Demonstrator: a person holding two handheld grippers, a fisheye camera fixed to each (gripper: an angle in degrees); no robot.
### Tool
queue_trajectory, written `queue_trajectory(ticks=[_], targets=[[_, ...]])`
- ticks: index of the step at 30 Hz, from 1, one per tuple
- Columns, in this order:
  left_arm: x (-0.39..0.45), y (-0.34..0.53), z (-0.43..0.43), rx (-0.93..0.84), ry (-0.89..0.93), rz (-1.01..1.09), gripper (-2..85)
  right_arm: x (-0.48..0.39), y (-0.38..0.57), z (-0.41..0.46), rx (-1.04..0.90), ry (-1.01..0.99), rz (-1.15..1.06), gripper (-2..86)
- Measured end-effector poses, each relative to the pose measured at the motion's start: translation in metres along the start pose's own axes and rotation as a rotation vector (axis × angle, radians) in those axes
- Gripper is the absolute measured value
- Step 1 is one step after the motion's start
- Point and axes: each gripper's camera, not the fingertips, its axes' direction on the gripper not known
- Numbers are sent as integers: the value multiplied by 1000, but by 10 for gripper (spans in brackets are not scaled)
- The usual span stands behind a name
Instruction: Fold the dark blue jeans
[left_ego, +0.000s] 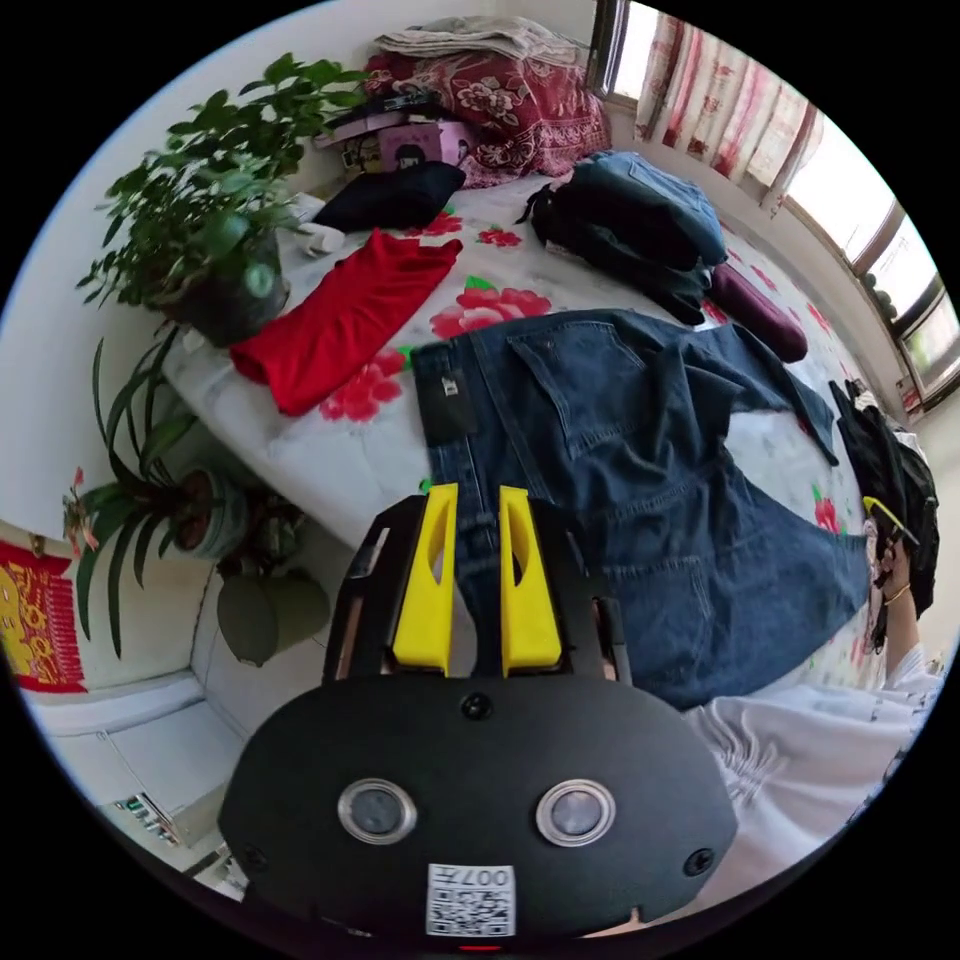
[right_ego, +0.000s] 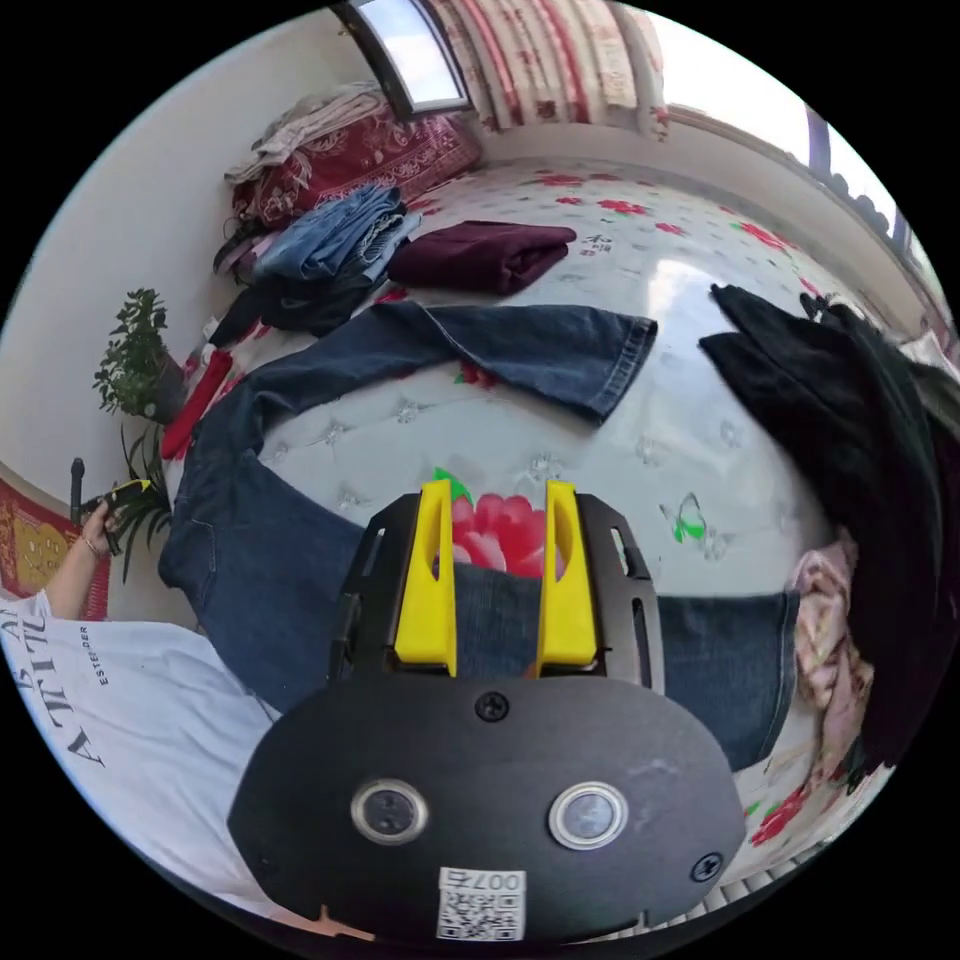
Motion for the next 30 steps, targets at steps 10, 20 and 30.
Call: queue_trajectory(ticks=[10, 20, 30], targets=[[50, -176, 114, -121, -181, 221, 91, -36, -176, 113, -260, 155, -151, 78], [35, -199, 122, -150, -73, 167, 17, -36, -226, 140, -333, 325, -207, 3], [-5, -67, -78, 375, 196, 207, 14, -19, -153, -135, 317, 477, -207, -2]])
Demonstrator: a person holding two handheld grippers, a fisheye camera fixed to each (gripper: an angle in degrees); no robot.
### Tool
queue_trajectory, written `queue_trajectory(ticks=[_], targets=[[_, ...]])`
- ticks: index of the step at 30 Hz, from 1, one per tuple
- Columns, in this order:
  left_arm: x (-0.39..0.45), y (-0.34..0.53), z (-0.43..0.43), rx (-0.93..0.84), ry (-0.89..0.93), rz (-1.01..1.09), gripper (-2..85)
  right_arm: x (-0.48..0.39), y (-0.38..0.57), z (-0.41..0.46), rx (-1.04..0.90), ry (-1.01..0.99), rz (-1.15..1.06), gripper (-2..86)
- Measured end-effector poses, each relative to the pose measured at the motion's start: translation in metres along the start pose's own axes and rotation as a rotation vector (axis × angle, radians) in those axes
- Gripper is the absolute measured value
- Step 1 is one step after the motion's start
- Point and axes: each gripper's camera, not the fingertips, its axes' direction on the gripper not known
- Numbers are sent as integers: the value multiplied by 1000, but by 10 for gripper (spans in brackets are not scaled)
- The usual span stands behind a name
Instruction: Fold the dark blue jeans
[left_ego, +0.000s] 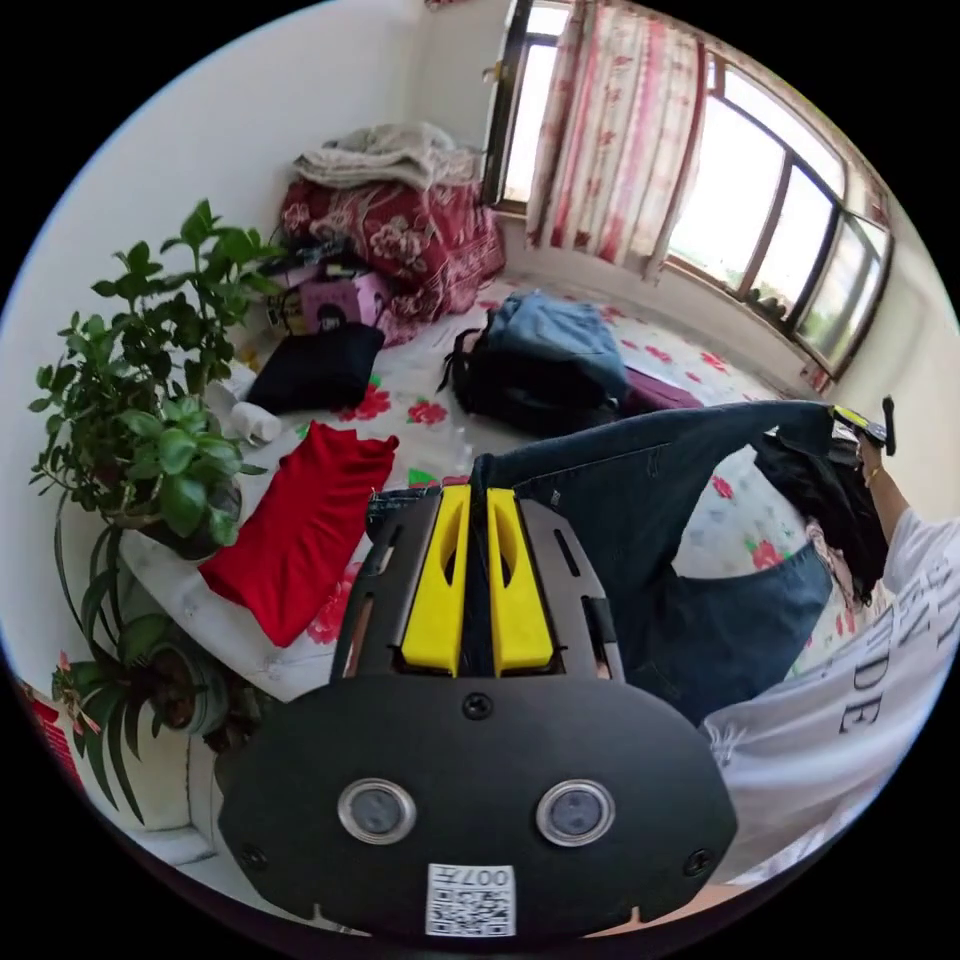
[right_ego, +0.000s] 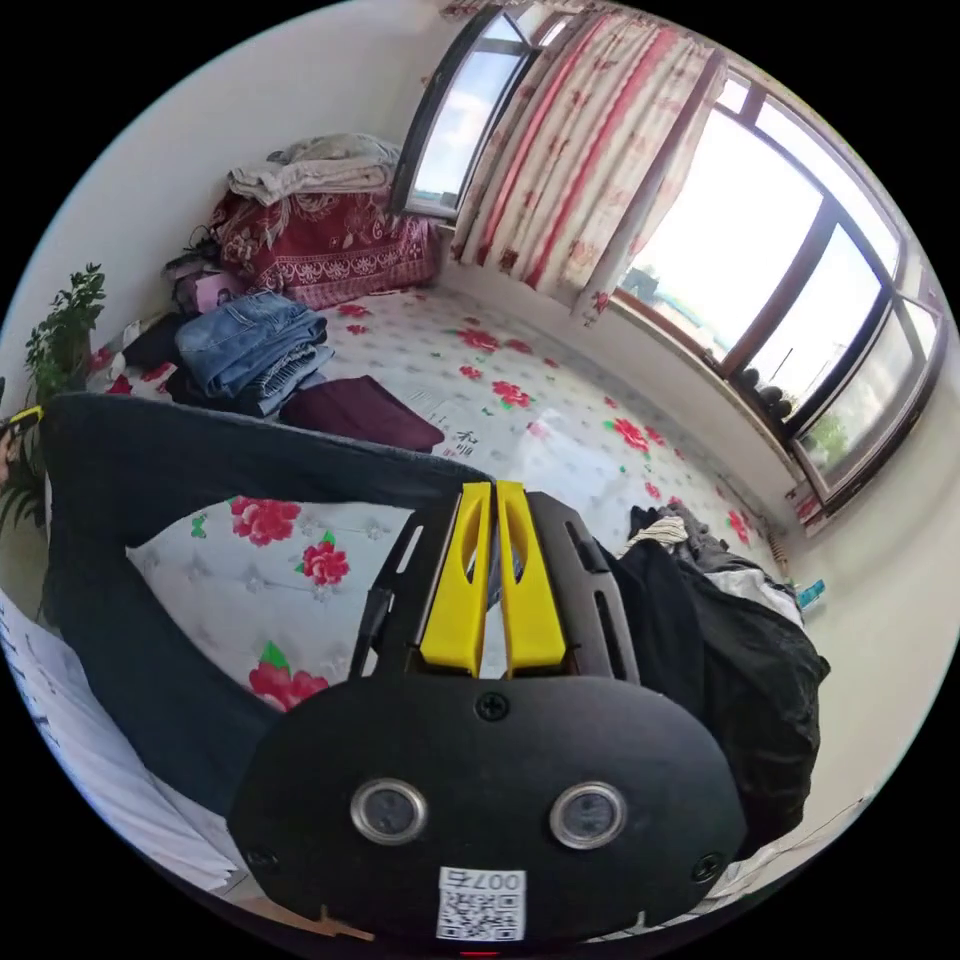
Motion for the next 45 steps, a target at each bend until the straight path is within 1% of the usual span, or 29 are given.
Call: queue_trajectory(ticks=[2, 5, 7, 8, 10, 13, 15, 18, 20, 22, 24, 26, 27, 28, 29, 30, 31, 32, 33, 34, 35, 37, 38, 40, 43, 45], targets=[[14, 26, -26, 25, 30, 21, 15, 7, 33, -23, -2, 10, 5, -2], [42, 79, -45, -44, 39, 35, 14, 7, 102, -38, -90, 14, 4, -2], [65, 130, -44, -149, 17, 19, 13, 2, 167, -25, -255, -37, 55, -2], [69, 144, -41, -179, 14, 5, 13, 1, 185, -19, -305, -56, 74, -2], [80, 194, -24, -313, 9, -58, 11, -5, 252, 7, -475, -119, 147, -2], [80, 227, -4, -411, 12, -125, 9, -3, 302, 30, -585, -224, 254, -2], [81, 225, 0, -411, 14, -118, 8, 6, 302, 31, -562, -258, 294, -2], [83, 200, -14, -331, 5, -95, 6, 27, 265, 10, -430, -246, 260, -2], [87, 190, -27, -282, 1, -67, 5, 38, 238, -17, -326, -201, 204, -2], [94, 190, -40, -251, -11, -44, 4, 44, 219, -58, -205, -90, 111, -2], [97, 201, -40, -262, -24, -47, 3, 43, 225, -78, -155, -14, 54, -2], [98, 219, -29, -312, -20, -68, 3, 38, 247, -78, -185, 22, 10, -1], [99, 232, -18, -345, -15, -90, 2, 33, 268, -64, -257, 34, -7, -1], [98, 245, -6, -388, -27, -118, 0, 29, 294, -41, -374, 19, 16, 0], [98, 251, 0, -413, -36, -129, -2, 29, 308, -29, -442, 4, 43, 1], [98, 261, 10, -466, -59, -142, -6, 30, 334, -8, -560, -32, 115, 2], [97, 267, 16, -509, -115, -161, -8, 33, 356, 0, -605, -91, 201, 5], [95, 268, 16, -523, -142, -169, -8, 37, 365, 0, -601, -120, 252, 6], [93, 269, 14, -531, -159, -180, -9, 48, 378, -7, -562, -159, 371, 11], [89, 268, 7, -508, -136, -190, -9, 65, 389, -18, -489, -198, 508, 19], [86, 268, 3, -491, -123, -198, -9, 75, 395, -24, -449, -225, 581, 24], [69, 266, -11, -431, -89, -272, -9, 118, 428, -41, -270, -376, 913, 49], [64, 266, -14, -416, -72, -299, -9, 128, 439, -41, -235, -421, 993, 53], [42, 272, -21, -358, 1, -421, -9, 154, 479, -29, -150, -584, 1255, 63], [20, 283, -25, -295, 72, -573, -7, 164, 505, -7, -100, -690, 1434, 57], [11, 290, -27, -258, 109, -654, -4, 168, 504, 0, -73, -709, 1481, 44]])
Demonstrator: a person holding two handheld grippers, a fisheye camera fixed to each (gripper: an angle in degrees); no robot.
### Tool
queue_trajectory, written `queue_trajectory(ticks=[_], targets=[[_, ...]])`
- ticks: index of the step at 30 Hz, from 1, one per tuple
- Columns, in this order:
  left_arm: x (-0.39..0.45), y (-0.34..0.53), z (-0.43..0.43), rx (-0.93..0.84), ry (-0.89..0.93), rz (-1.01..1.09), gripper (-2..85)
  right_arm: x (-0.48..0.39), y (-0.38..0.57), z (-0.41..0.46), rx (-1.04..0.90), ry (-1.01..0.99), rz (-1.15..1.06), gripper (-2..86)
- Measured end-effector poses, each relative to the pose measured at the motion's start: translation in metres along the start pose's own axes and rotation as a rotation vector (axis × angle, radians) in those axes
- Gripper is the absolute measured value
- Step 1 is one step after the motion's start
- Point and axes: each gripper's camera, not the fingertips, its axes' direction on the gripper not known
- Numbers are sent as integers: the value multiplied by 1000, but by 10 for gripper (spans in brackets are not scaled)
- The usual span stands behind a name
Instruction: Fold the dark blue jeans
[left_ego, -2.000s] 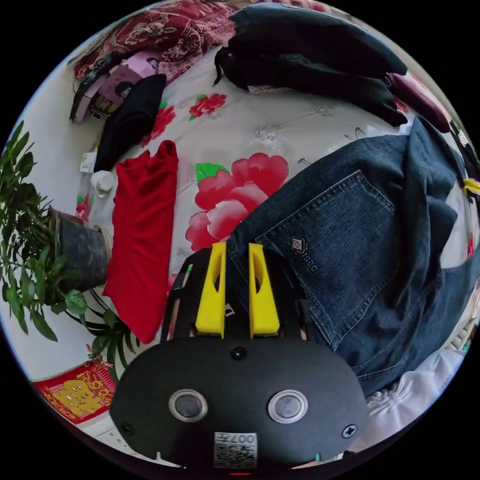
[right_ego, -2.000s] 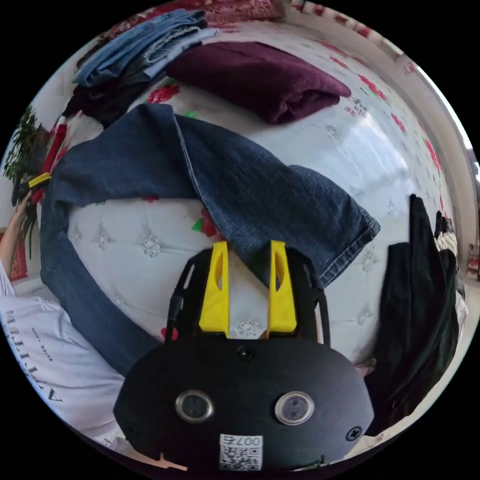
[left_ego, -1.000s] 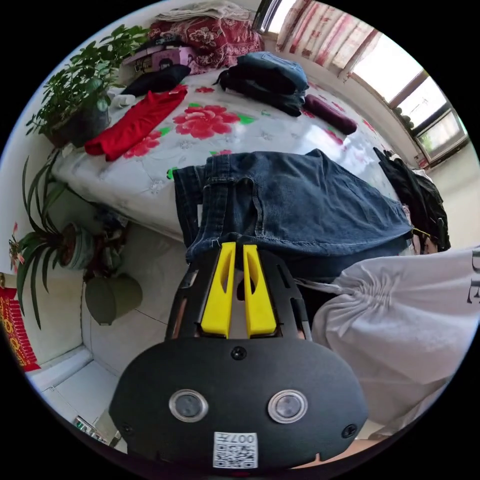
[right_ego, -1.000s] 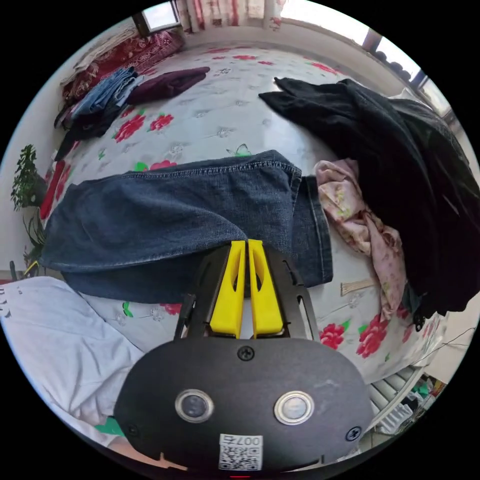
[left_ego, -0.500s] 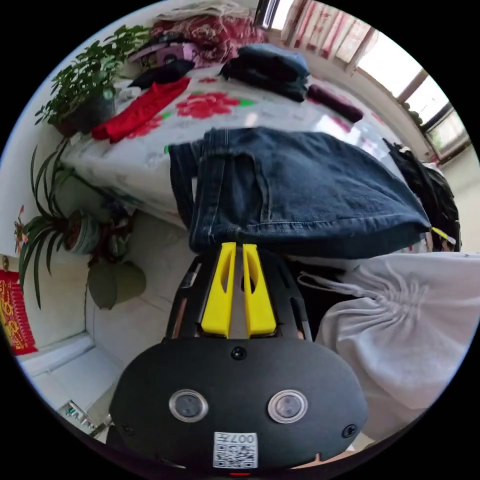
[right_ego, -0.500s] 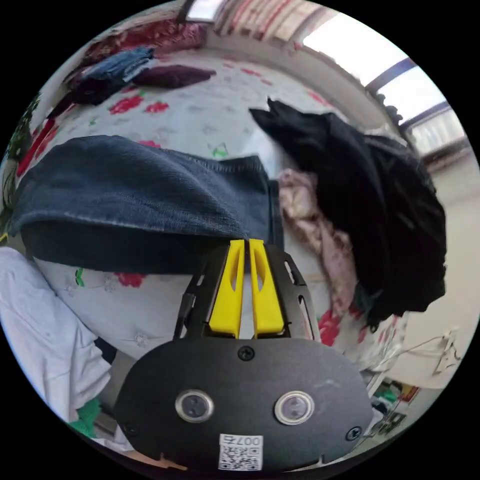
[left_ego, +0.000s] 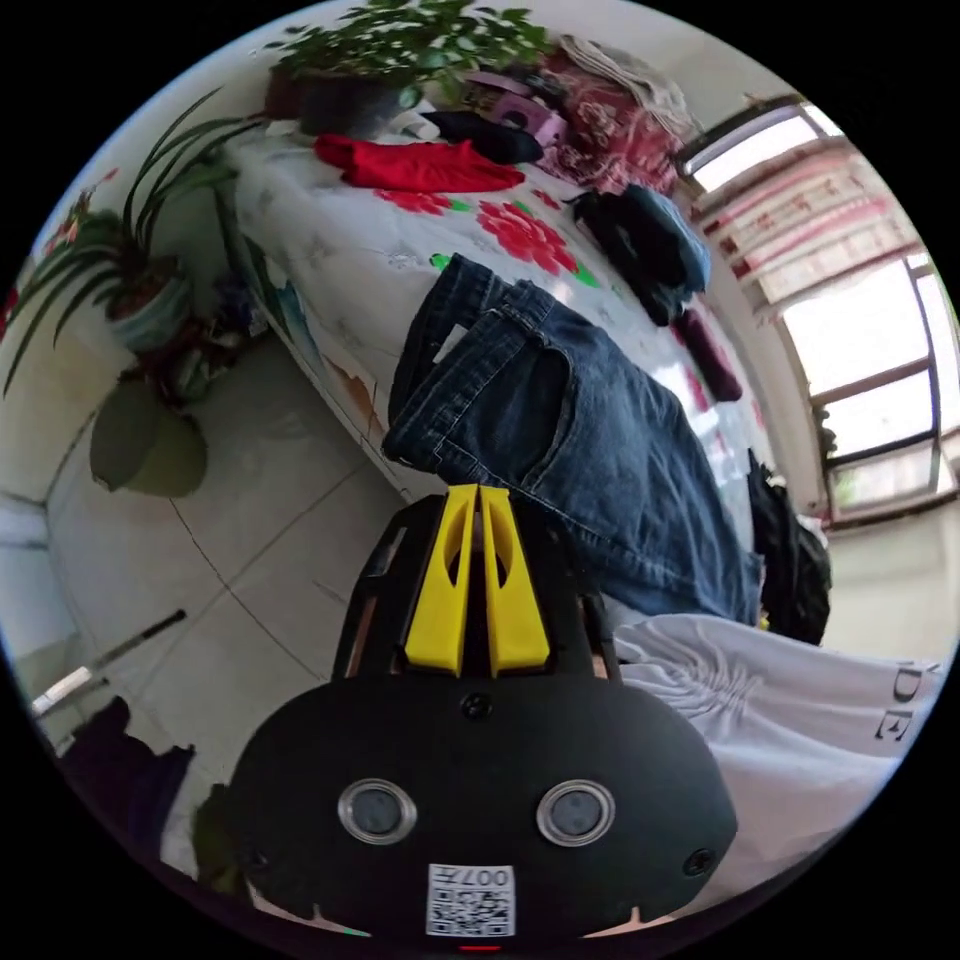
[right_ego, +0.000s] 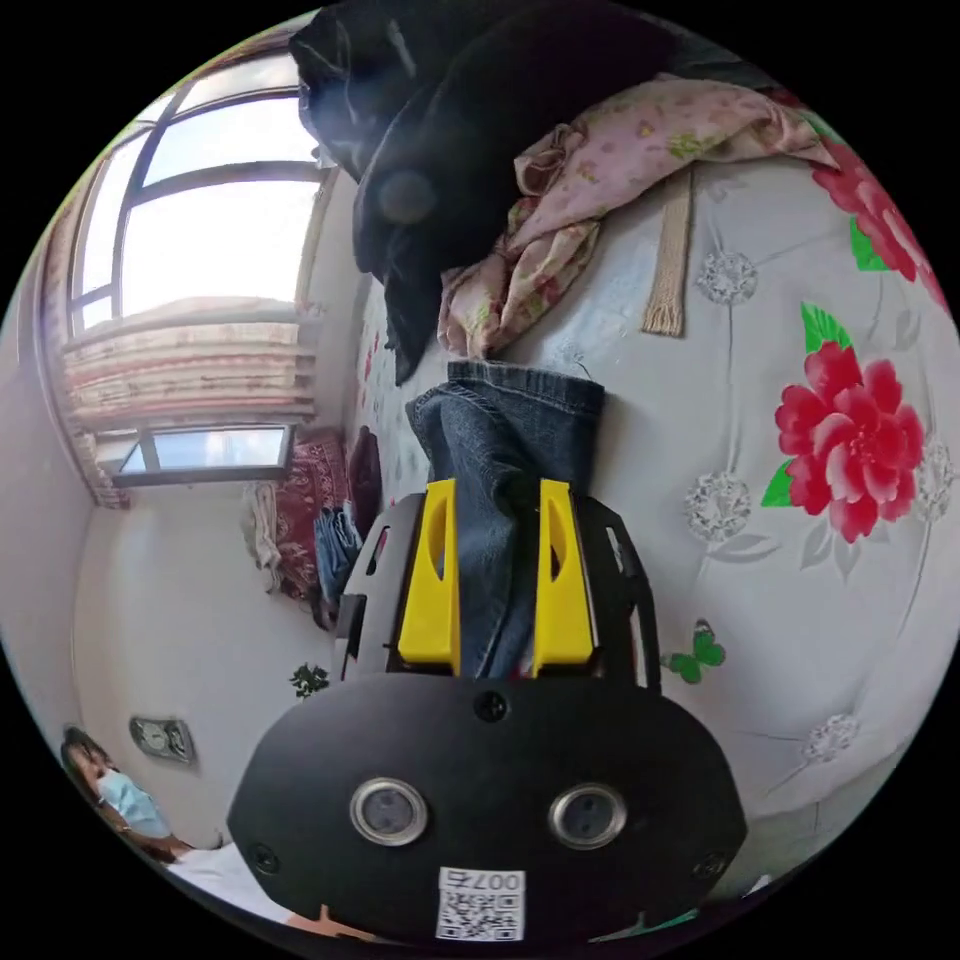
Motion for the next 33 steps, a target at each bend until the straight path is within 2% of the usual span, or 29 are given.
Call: queue_trajectory(ticks=[2, 5, 7, 8, 10, 12, 13, 19, 21, 22, 23, 25, 28, 33], targets=[[-9, 1, -2, 18, 56, -54, 4, -14, -5, -4, 50, -25, -21, 27], [-19, 4, -8, 33, 94, -102, 28, -74, -6, -30, 125, -53, -278, 8], [-28, 9, -15, 57, 103, -135, 47, -118, 11, -57, 230, 67, -519, 6], [-31, 11, -16, 65, 111, -147, 51, -121, 13, -62, 264, 113, -530, 7], [-47, 17, -17, 92, 155, -213, 69, -101, 8, -67, 286, 273, -419, 17], [-61, 20, -13, 99, 202, -271, 82, -69, -4, -57, 153, 294, -294, 43], [-69, 21, -10, 106, 239, -311, 98, -51, -6, -48, 80, 284, -244, 63], [-93, 11, 12, 136, 367, -417, 134, -9, 6, -14, 19, 138, -102, 106], [-96, 1, 24, 84, 377, -442, 112, -10, 3, 2, 10, 118, -88, 98], [-92, -9, 27, 57, 403, -446, 51, -13, 1, 7, 40, 122, -77, 86], [-87, -15, 24, 61, 407, -438, 20, -14, 0, 11, 38, 119, -66, 80], [-56, -49, 8, 92, 379, -297, 6, -18, -5, 22, 13, 112, -34, 43], [-13, -109, -10, 79, 326, -87, -1, -31, 2, 22, 30, 126, -88, 14], [15, -164, -43, 198, 256, 82, -3, -32, 49, 10, 50, 135, -127, 5]])
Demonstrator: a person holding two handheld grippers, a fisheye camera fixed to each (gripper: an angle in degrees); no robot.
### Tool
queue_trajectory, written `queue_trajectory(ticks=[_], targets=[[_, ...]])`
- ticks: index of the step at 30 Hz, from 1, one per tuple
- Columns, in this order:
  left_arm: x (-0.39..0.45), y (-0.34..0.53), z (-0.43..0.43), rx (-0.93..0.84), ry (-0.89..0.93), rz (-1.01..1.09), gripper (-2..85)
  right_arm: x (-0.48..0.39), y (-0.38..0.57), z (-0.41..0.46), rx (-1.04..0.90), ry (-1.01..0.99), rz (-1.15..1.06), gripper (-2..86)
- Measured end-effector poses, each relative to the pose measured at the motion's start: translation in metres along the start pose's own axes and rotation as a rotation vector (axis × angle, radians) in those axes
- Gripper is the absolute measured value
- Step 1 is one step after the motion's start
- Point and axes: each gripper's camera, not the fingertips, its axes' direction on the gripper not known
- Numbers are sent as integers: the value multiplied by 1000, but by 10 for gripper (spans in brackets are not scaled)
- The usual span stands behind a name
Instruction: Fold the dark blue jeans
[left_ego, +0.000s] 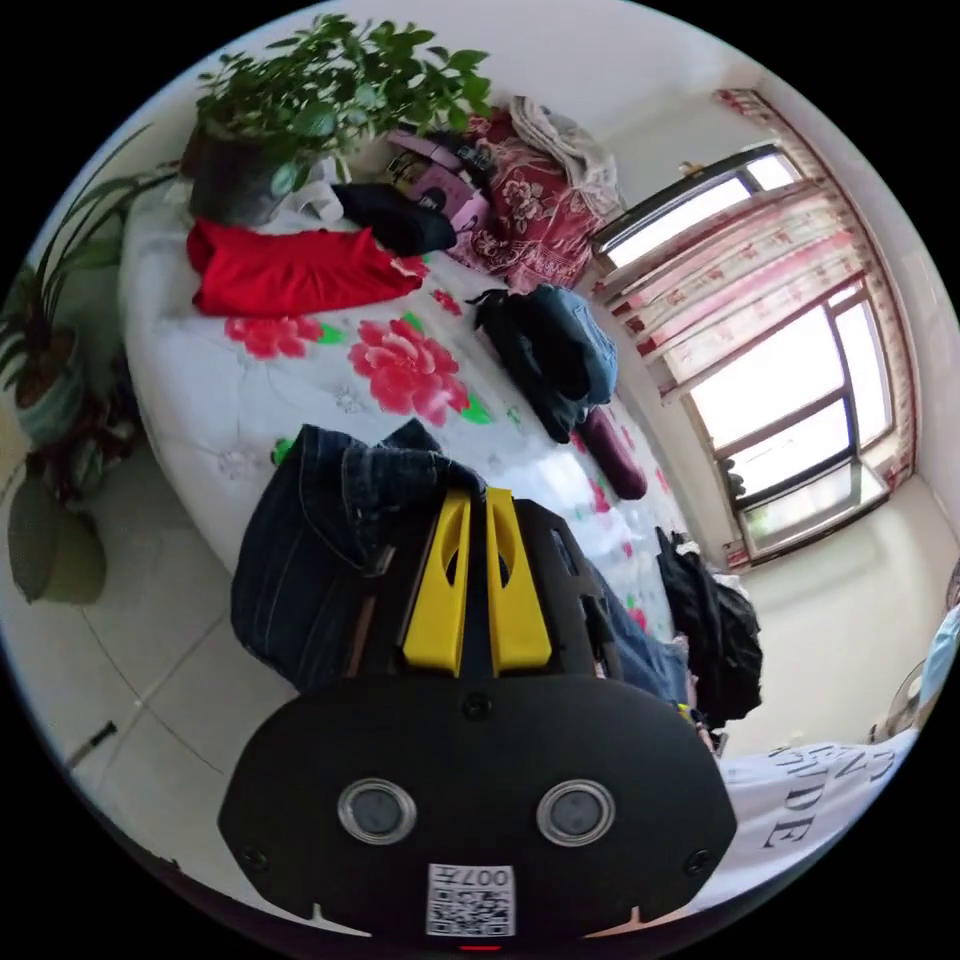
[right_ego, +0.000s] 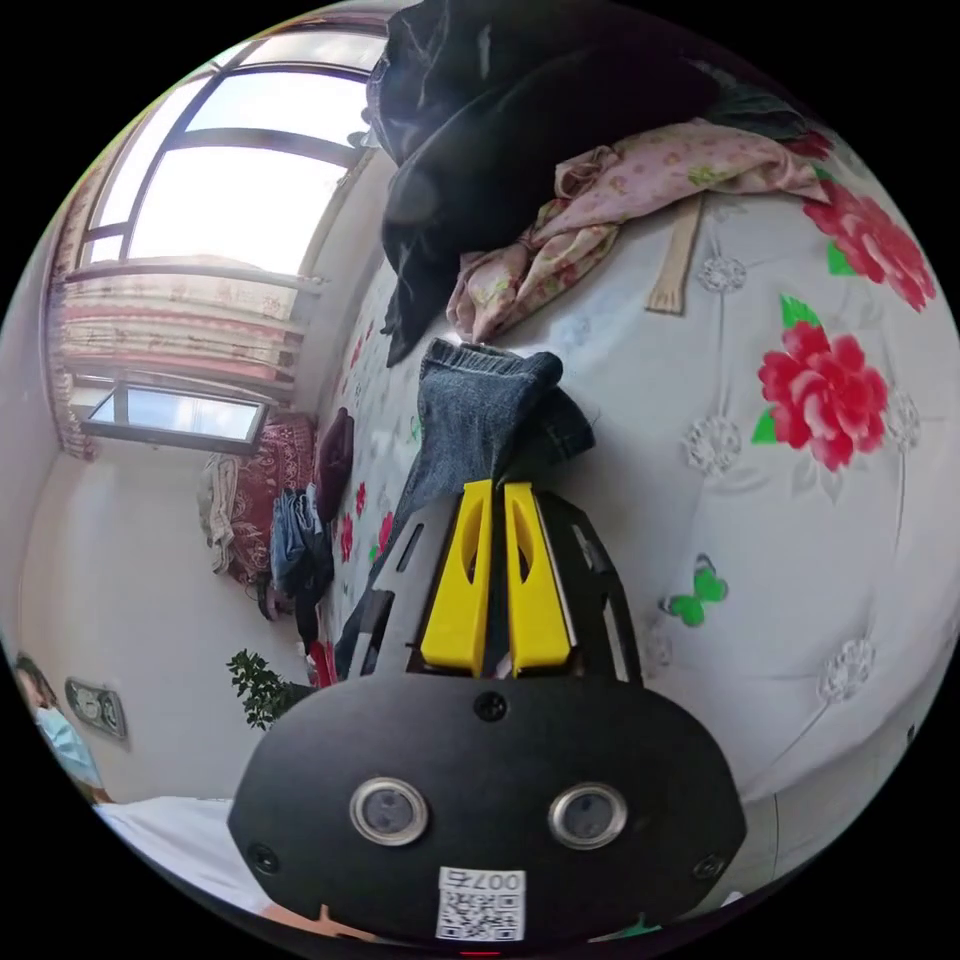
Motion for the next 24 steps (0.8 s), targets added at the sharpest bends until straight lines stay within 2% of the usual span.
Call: queue_trajectory(ticks=[2, 4, 9, 11, 13, 16, 17, 21, 24], targets=[[-12, 6, -1, -40, -22, -9, -4, 6, 18, -5, 3, 7, 0, 8], [-36, 39, -8, -17, 66, -126, -4, 15, 27, -14, 5, 28, 22, 15], [-70, 94, -29, 39, 123, -323, -4, 17, 13, -33, 51, 22, 81, 26], [-71, 96, -33, 32, 113, -332, -4, 10, 5, -29, 40, 38, 67, 29], [-61, 89, -36, 14, 92, -295, -4, -3, -4, -18, 10, 162, 64, 33], [-46, 80, -40, 1, 63, -237, -4, -33, -7, -24, 159, 364, -23, 36], [-45, 79, -41, 1, 61, -233, -4, -36, -10, -22, 164, 380, -40, 37], [-52, 76, -39, 5, 78, -292, -4, -32, -39, 22, -80, 341, -73, 20], [-53, 66, -40, 20, 125, -331, -5, -60, -41, 13, 13, 393, -195, 4]])
